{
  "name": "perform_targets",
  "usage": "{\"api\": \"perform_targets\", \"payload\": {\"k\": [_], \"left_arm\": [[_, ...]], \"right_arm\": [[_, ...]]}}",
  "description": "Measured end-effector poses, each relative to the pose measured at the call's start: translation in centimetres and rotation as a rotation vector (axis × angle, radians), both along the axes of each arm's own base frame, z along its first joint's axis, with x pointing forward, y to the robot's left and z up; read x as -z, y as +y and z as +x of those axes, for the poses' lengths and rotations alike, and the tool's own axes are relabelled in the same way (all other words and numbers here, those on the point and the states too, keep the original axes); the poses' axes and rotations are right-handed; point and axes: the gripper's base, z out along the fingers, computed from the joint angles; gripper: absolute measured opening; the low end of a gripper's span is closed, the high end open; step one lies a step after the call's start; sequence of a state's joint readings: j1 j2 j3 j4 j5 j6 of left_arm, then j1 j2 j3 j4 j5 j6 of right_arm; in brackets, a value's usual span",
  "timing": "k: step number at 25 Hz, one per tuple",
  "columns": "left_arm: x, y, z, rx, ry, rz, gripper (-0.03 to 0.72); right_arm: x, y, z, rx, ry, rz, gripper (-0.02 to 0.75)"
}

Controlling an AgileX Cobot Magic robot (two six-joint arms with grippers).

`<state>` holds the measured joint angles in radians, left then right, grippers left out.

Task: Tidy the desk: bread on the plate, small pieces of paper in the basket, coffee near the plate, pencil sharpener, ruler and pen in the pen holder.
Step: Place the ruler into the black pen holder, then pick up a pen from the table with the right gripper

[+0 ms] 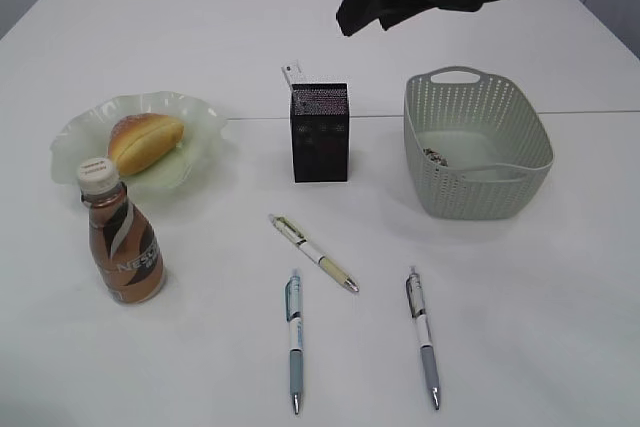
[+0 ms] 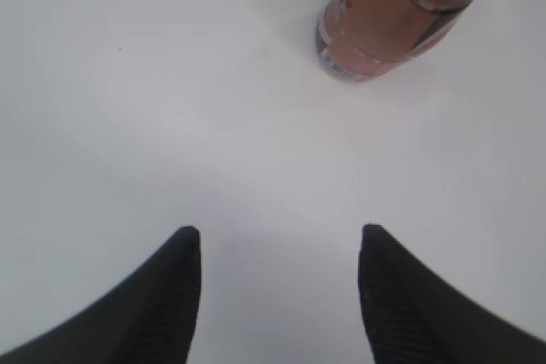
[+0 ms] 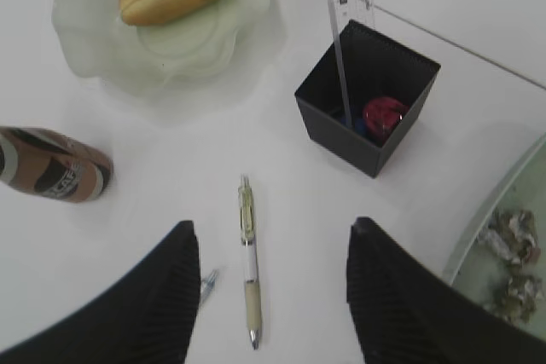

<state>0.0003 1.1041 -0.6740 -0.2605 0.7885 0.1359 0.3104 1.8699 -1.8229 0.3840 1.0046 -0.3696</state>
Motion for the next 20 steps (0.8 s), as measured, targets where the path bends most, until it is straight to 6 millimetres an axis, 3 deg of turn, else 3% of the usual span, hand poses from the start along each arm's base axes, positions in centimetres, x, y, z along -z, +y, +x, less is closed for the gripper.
{"api": "perform_targets", "payload": {"k": [4,9,15,20], "left_arm": [[0.0,0.0,0.0,-0.001,0.000,-0.004,0.433],[0.0,0.0,0.0,-0.002,0.000,-0.006,0.433],[0.0,0.0,0.0,-0.003,0.000,-0.007,0.433],[0.0,-0.1,0.0,-0.003,0.000,-0.009,0.433]], "right_arm": [[-0.6,0.2,-2.5,0.014,0.068,-0.071,0.396],[0.7,-0.9,-5.7,0.051,0.219,-0.160,0.373],[5.5,-2.4,-9.2,0.100,0.436,-0.242,0.373],[9.0,-2.9,-10.2,0.249,0.548,-0.234,0.372]]}}
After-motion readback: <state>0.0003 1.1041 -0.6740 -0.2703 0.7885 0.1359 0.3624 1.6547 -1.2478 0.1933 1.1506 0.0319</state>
